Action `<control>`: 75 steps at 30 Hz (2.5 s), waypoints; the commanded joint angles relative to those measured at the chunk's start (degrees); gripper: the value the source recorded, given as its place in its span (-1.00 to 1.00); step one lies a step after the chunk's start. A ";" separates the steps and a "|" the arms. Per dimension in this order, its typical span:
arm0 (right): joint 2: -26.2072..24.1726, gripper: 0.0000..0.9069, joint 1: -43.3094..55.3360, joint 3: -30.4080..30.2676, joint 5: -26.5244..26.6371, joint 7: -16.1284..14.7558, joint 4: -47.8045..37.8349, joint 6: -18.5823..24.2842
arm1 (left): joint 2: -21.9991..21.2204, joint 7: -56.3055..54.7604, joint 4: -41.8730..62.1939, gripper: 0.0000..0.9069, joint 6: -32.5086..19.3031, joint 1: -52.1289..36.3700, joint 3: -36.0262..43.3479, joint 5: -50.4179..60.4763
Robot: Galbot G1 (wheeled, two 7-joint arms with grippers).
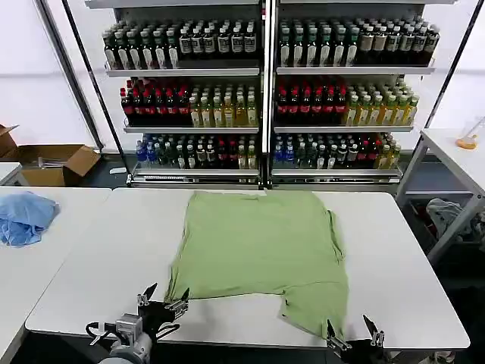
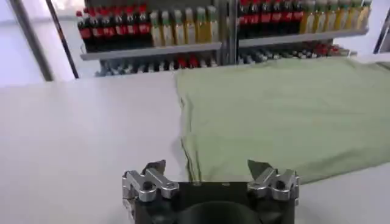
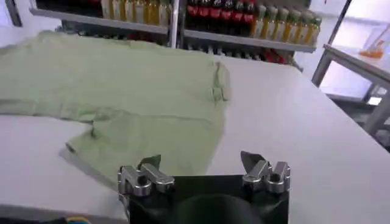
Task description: Fold and organize the clothes.
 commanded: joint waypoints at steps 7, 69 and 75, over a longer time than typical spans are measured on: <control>0.33 -1.00 -0.39 -2.12 0.07 0.39 -1.70 0.24 | 1.26 -0.35 5.35 -0.84 1.73 -3.14 0.97 -0.92; -12.62 -1.00 26.94 0.85 14.81 -2.80 -2.66 5.08 | 6.58 4.66 0.17 -0.80 -1.04 -9.21 -3.29 -17.01; -13.28 -1.00 35.66 -4.19 14.97 -2.91 -10.07 3.79 | 7.28 4.47 5.74 -0.80 -1.06 -15.12 -1.06 -17.84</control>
